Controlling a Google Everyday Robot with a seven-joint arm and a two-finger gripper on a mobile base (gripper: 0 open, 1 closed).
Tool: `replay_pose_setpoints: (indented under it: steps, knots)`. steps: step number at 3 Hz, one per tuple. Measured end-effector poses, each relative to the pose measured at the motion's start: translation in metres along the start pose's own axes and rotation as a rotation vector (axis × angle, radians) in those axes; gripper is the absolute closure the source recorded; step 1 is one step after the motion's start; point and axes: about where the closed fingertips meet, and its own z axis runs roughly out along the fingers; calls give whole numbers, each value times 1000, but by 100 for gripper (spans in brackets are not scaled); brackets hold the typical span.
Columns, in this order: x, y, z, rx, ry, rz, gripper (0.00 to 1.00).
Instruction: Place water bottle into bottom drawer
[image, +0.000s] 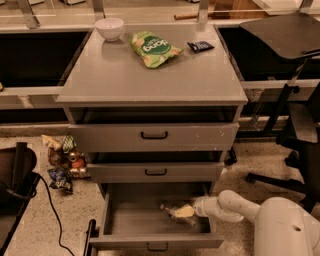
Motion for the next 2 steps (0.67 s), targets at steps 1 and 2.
replay_pose_setpoints:
  steps: [1, 2]
  knots:
    - [-6, 16, -25, -42, -44, -34, 0]
    - [-13, 41, -61, -128, -115, -91, 0]
